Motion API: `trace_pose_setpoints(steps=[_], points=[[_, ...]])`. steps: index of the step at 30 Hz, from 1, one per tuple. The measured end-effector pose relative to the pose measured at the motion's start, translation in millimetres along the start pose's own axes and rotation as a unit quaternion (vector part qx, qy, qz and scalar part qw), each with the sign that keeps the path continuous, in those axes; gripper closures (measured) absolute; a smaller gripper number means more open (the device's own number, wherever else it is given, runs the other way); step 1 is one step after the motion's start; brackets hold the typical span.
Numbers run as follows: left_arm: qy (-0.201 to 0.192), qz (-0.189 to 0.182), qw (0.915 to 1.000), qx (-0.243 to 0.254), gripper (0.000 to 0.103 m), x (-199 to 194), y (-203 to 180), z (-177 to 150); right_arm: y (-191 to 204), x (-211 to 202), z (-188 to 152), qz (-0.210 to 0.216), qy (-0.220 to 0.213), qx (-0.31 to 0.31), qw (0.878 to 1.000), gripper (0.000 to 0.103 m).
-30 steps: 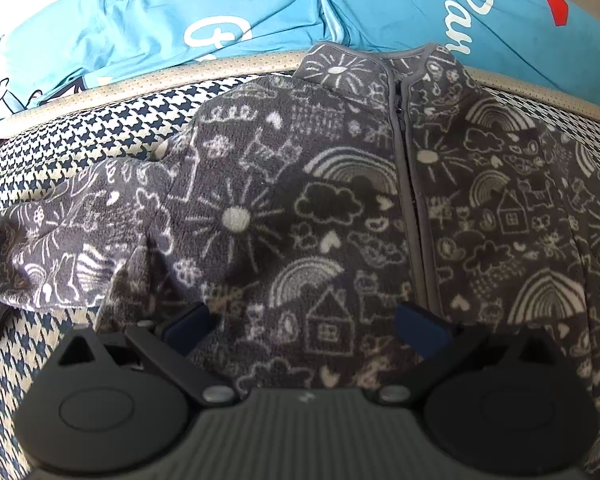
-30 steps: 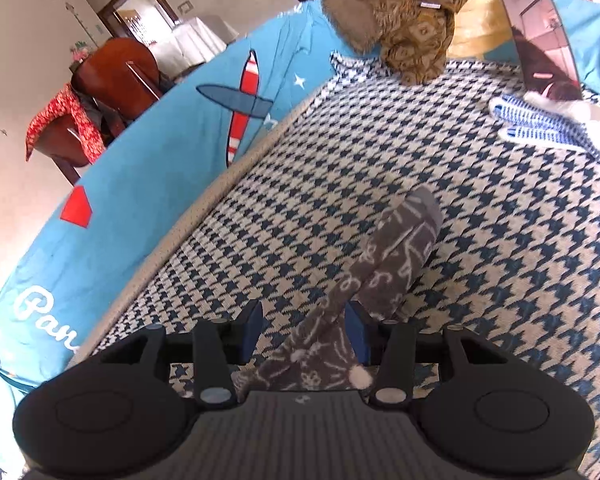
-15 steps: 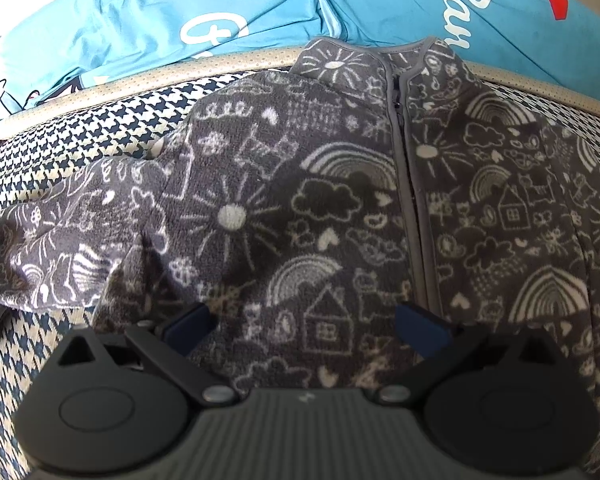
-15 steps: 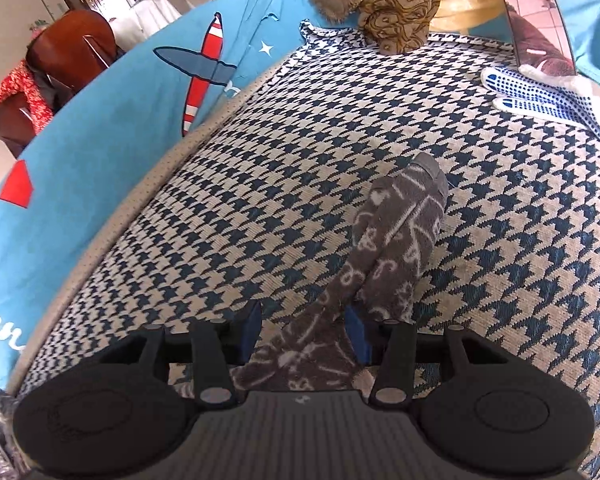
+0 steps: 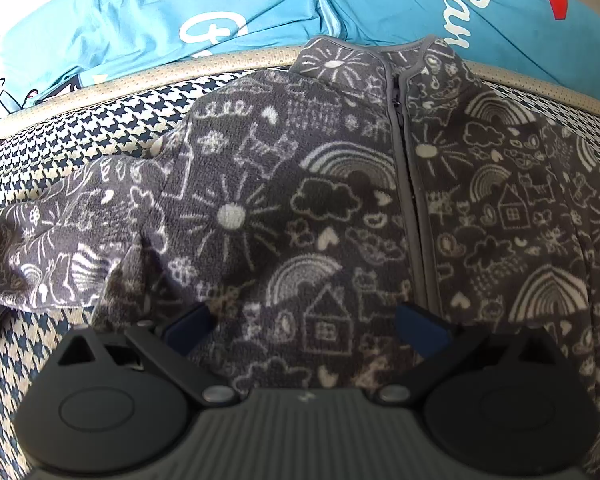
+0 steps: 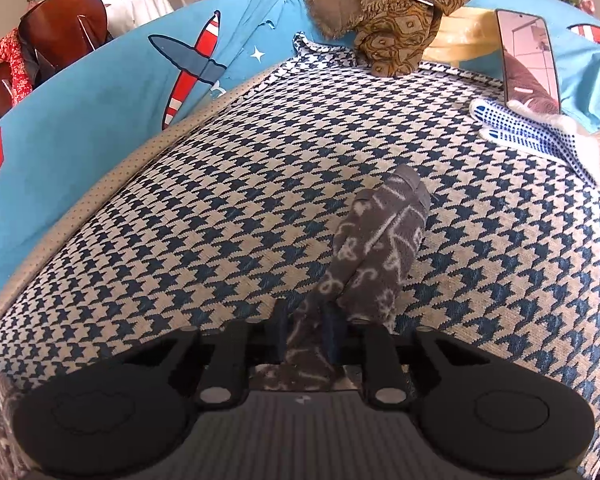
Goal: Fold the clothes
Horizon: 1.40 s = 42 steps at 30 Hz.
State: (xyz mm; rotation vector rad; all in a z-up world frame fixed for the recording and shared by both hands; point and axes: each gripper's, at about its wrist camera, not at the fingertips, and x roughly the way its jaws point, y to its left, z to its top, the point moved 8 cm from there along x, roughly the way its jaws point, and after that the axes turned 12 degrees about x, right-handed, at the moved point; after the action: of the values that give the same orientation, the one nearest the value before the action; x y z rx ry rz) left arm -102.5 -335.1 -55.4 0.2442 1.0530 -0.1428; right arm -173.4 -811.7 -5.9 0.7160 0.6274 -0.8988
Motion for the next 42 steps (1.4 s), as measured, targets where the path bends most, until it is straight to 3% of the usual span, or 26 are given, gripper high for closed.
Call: trace_pose_setpoints(steps=[3, 8, 14, 17, 20, 22, 26, 29, 34, 39, 42], points=[[0.000, 0.000, 1.0000, -0.001, 0.000, 0, 0, 0, -2, -2, 3, 0.008, -0.005, 0.012, 1.000, 0.097], [0.001, -0.001, 1.0000, -0.002, 0.000, 1, 0, 1, 11, -20, 17, 0.082, -0.033, 0.029, 0.996, 0.098], [0.001, 0.002, 1.0000, 0.002, 0.000, 2, -1, 2, 33, -96, 43, 0.205, -0.143, 0.016, 0.968, 0.098], [-0.001, 0.005, 1.0000, 0.006, 0.000, 1, -1, 2, 9, -100, 35, 0.113, -0.126, 0.019, 0.985, 0.098], [-0.003, 0.003, 1.0000, 0.005, 0.000, 0, -1, 1, -21, -91, 31, 0.081, -0.071, 0.060, 0.992, 0.098], [-0.003, 0.005, 1.0000, 0.005, 0.000, 0, -1, 1, -35, -93, 32, 0.061, -0.076, 0.055, 0.994, 0.098], [-0.005, 0.008, 0.9999, 0.008, 0.000, 0, -2, 1, -32, -97, 40, 0.094, -0.090, 0.030, 0.991, 0.097], [-0.003, 0.007, 0.9999, 0.007, 0.000, 1, -2, 1, -22, -94, 38, 0.134, -0.072, 0.011, 0.988, 0.093], [-0.001, 0.006, 1.0000, 0.007, 0.000, 1, -1, 1, 10, -88, 22, 0.187, -0.043, -0.073, 0.979, 0.074], [0.000, 0.005, 1.0000, 0.007, 0.000, 1, -1, 1, 33, -79, 5, 0.201, -0.041, -0.147, 0.968, 0.073], [0.000, 0.005, 1.0000, 0.006, 0.000, 1, -1, 1, 45, -73, -10, 0.206, -0.030, -0.175, 0.962, 0.067]])
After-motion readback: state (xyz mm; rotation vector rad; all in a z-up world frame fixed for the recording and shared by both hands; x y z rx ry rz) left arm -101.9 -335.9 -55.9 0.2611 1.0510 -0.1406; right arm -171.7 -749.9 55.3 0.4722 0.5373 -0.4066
